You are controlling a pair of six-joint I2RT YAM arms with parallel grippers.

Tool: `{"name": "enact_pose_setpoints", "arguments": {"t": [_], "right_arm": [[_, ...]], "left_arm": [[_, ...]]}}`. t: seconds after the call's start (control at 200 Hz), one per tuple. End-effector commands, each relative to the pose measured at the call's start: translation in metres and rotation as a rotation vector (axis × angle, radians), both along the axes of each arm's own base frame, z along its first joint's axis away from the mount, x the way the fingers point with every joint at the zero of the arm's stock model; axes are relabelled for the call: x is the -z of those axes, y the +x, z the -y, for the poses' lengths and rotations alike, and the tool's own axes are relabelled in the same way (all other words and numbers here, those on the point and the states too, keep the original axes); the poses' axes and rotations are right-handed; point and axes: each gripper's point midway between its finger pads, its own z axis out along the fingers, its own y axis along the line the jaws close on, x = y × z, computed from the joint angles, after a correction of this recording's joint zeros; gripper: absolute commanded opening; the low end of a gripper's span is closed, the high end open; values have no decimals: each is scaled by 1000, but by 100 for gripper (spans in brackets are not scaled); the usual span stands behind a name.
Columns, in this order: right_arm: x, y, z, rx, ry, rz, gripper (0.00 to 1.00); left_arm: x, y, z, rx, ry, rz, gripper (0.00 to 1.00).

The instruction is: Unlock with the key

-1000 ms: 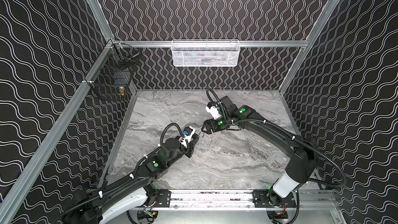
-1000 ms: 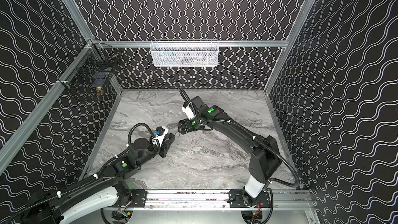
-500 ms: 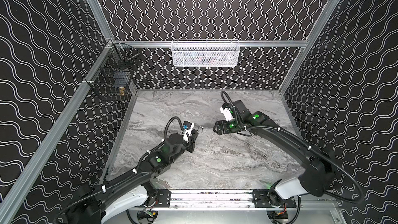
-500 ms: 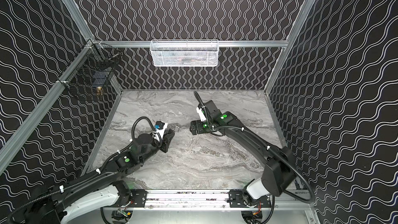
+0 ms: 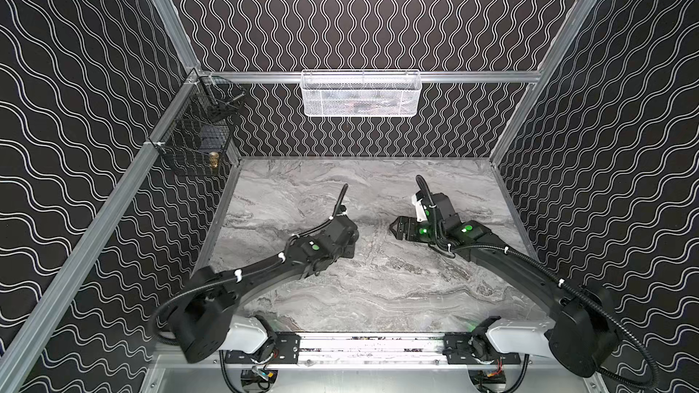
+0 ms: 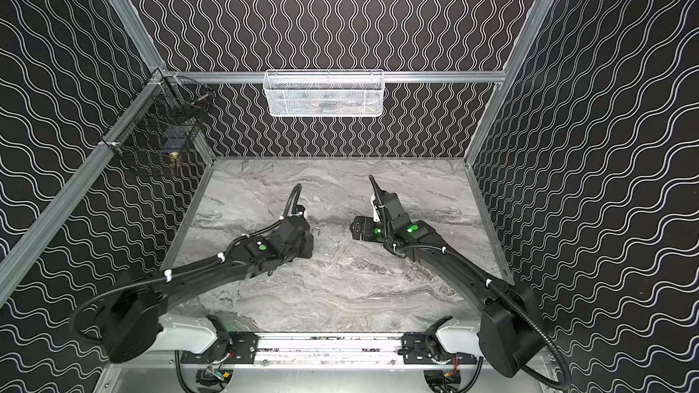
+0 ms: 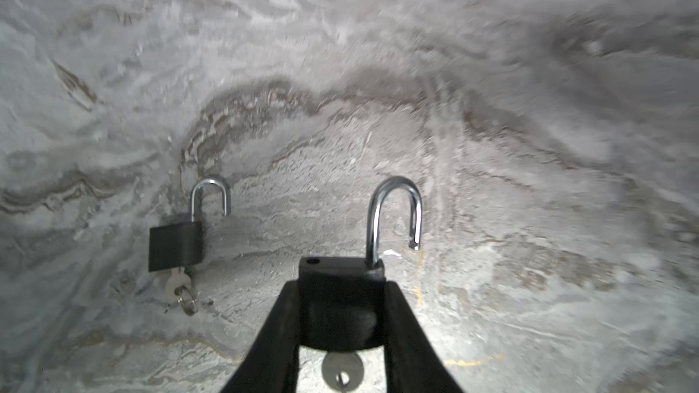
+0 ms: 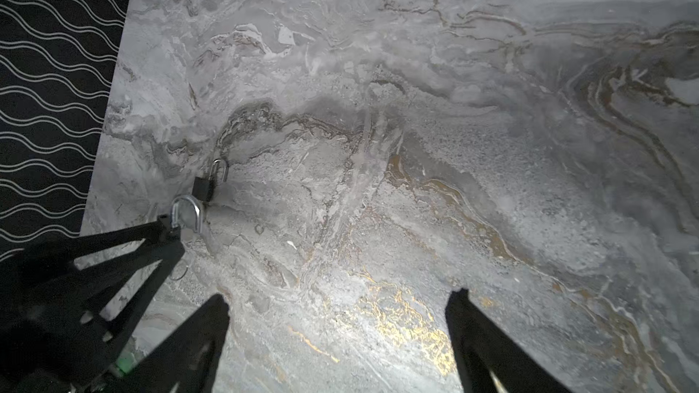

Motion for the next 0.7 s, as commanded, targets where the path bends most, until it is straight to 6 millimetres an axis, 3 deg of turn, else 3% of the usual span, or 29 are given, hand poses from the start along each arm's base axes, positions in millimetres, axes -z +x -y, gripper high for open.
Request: {"name": "enact_pose_setpoints", "arguments": {"t": [0.0, 0.31, 0.696], "right_arm": [[-9, 10, -5, 27, 73, 37, 91], [-4, 15, 3, 43, 86, 41, 92], [-4, 20, 9, 56, 102, 47, 92]], "left_arm": [[13, 7, -7, -95, 49, -35, 0], [54, 15, 3, -125, 114, -127, 0], [76, 14, -7, -156, 187, -148, 0]]}}
